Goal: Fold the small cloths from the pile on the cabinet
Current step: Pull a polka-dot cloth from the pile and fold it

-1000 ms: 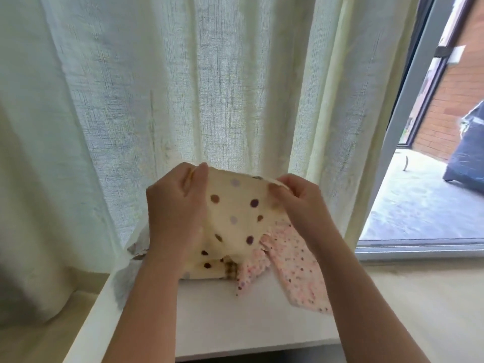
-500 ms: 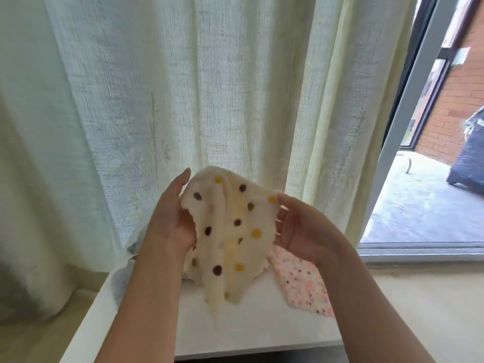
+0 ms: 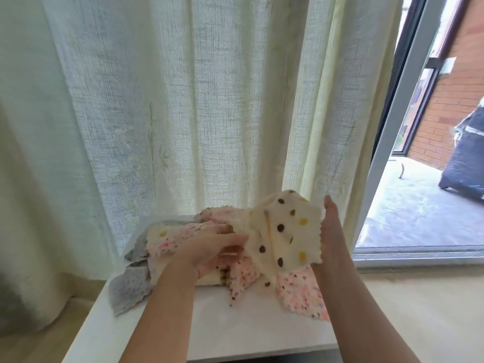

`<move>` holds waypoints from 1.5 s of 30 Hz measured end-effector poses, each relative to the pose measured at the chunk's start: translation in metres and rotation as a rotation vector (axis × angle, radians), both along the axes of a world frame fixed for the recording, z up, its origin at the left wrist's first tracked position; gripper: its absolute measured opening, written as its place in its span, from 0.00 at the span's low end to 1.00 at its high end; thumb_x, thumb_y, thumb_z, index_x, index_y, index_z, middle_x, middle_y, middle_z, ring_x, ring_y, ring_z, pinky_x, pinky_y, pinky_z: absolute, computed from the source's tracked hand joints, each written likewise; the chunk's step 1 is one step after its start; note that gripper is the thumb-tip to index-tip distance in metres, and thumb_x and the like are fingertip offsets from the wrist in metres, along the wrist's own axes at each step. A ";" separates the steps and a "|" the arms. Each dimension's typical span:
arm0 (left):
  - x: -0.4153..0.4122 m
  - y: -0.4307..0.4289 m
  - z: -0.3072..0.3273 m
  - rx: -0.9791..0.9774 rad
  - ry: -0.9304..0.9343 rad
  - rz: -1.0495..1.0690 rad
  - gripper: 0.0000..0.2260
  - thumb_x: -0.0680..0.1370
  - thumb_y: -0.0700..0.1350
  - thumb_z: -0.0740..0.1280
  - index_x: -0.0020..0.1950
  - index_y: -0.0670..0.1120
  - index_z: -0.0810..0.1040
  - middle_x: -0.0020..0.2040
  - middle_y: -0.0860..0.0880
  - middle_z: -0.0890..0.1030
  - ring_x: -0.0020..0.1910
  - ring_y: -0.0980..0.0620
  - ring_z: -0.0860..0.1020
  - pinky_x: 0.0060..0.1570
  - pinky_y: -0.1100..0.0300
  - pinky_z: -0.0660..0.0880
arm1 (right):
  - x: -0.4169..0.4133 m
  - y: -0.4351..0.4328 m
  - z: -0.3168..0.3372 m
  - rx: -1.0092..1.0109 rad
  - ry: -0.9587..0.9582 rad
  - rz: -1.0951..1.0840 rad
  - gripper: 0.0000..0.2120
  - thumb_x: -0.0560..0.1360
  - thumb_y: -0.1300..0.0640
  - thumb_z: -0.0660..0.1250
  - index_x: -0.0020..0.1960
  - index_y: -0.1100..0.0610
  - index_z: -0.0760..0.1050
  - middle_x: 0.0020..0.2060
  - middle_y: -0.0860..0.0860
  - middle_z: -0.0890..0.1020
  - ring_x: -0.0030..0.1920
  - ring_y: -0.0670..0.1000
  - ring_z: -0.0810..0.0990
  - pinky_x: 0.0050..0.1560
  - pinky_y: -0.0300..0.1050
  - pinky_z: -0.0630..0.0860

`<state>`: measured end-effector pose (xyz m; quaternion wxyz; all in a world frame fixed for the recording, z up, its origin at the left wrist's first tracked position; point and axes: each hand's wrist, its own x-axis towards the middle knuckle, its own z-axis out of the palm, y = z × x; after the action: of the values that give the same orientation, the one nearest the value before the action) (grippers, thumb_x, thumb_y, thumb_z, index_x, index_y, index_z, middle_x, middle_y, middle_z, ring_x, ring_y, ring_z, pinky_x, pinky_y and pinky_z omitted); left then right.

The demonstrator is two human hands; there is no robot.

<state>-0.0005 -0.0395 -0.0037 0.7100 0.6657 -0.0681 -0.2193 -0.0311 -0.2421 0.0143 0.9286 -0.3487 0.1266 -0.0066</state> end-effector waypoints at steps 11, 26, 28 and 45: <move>0.007 0.020 0.011 -0.309 -0.027 0.582 0.13 0.77 0.41 0.68 0.62 0.42 0.75 0.51 0.42 0.82 0.48 0.46 0.81 0.44 0.52 0.78 | 0.017 0.010 -0.014 -0.246 -0.101 0.197 0.14 0.81 0.62 0.58 0.47 0.62 0.82 0.39 0.59 0.84 0.38 0.57 0.84 0.38 0.51 0.82; -0.022 0.045 0.036 0.325 -0.613 0.743 0.03 0.75 0.45 0.72 0.42 0.53 0.82 0.38 0.54 0.83 0.41 0.55 0.80 0.39 0.62 0.73 | 0.003 -0.023 -0.005 -0.953 -0.145 -0.239 0.15 0.73 0.54 0.74 0.58 0.52 0.76 0.46 0.53 0.83 0.45 0.53 0.83 0.45 0.47 0.79; -0.024 0.042 0.038 0.432 -0.702 0.787 0.03 0.75 0.45 0.71 0.42 0.52 0.81 0.37 0.54 0.81 0.37 0.55 0.77 0.37 0.61 0.72 | -0.001 -0.022 -0.005 -1.075 -0.177 -0.275 0.04 0.74 0.57 0.73 0.47 0.50 0.80 0.41 0.51 0.83 0.42 0.52 0.82 0.45 0.46 0.79; -0.050 0.019 0.059 0.518 -0.947 0.361 0.07 0.75 0.55 0.69 0.51 0.58 0.77 0.30 0.57 0.78 0.27 0.58 0.74 0.28 0.66 0.70 | -0.024 0.041 0.014 -1.307 -0.552 0.147 0.14 0.74 0.48 0.70 0.44 0.59 0.78 0.35 0.60 0.79 0.34 0.54 0.79 0.37 0.65 0.78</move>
<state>-0.0502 -0.0203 0.0553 0.4417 0.8449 -0.2080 0.2185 -0.0553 -0.2015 0.0282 0.5259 -0.8272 -0.1667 -0.1066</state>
